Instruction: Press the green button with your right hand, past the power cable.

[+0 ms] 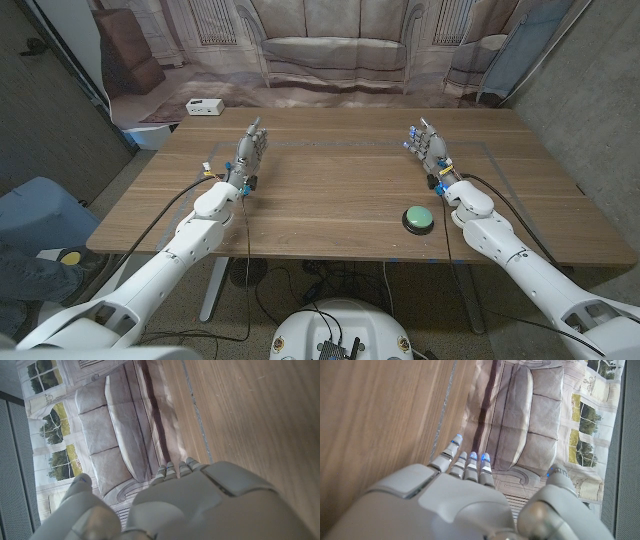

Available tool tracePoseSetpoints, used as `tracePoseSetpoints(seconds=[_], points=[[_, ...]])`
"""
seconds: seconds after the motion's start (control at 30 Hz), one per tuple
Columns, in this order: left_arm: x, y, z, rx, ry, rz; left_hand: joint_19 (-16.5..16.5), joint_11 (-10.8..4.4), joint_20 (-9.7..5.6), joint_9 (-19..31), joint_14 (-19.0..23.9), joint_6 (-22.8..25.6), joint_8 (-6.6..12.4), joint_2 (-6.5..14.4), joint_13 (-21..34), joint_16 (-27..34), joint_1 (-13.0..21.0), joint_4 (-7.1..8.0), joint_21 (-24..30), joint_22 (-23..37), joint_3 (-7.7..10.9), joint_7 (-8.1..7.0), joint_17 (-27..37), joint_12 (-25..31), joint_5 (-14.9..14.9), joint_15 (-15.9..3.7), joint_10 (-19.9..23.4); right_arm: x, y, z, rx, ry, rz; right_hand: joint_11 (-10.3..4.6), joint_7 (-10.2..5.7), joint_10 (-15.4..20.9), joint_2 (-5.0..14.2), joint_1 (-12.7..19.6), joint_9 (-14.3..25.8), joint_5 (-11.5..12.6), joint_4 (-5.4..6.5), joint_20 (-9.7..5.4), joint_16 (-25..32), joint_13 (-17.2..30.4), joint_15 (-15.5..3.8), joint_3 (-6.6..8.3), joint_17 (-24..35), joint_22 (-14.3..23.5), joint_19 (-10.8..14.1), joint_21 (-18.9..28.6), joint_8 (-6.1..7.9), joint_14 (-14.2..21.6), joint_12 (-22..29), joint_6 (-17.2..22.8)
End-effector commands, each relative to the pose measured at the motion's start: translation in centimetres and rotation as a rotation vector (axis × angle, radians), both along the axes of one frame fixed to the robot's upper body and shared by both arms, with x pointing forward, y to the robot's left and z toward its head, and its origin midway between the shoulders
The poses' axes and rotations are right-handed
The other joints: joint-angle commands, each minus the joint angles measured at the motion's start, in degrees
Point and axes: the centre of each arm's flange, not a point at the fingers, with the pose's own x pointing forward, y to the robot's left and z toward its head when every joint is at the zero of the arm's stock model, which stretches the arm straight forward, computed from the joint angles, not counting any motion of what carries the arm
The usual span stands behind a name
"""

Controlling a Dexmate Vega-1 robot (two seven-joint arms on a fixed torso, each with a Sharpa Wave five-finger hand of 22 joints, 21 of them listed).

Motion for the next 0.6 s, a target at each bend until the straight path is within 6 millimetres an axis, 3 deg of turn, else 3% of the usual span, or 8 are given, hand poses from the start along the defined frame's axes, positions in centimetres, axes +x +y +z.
tracePoseSetpoints(seconds=[0.03, 0.6], points=[[-1.6, -0.4, 0.4, 0.016, -0.017, 0.009, -5.0, -0.18, -0.08, 0.2, -0.3, 0.0, 0.19, -0.4, 0.2, 0.3, 0.1, -0.05, 0.2, 0.2, 0.29, 0.59, 0.2, 0.4, 0.2, 0.12, -0.4, -1.0, 0.9, -0.4, 0.010, -0.040, 0.023, -0.07, -0.15, 0.3, 0.13, 0.5, 0.1, 0.2, -0.02, -0.11, 0.2, 0.2, 0.19, 0.37, 0.3, 0.2, 0.4, 0.0, 0.21, 0.3, 0.4, 0.4], [-2.5, -0.4, 1.3, 0.054, -0.045, 0.017, -4.4, -0.09, 0.20, 0.2, 0.7, 1.1, 0.38, 0.2, 0.0, 0.4, 0.6, -0.35, -0.2, 0.2, 0.26, 0.81, 0.2, 0.7, 0.2, 0.46, 0.7, -3.8, -0.3, 0.8, -0.016, -0.135, 0.026, -0.44, -0.81, 0.6, 0.16, 0.6, 0.1, 0.3, -0.11, -0.13, 0.3, 0.2, 0.00, 0.12, 0.2, 0.2, 0.7, -0.5, 0.84, 0.9, 0.5, 1.8]])
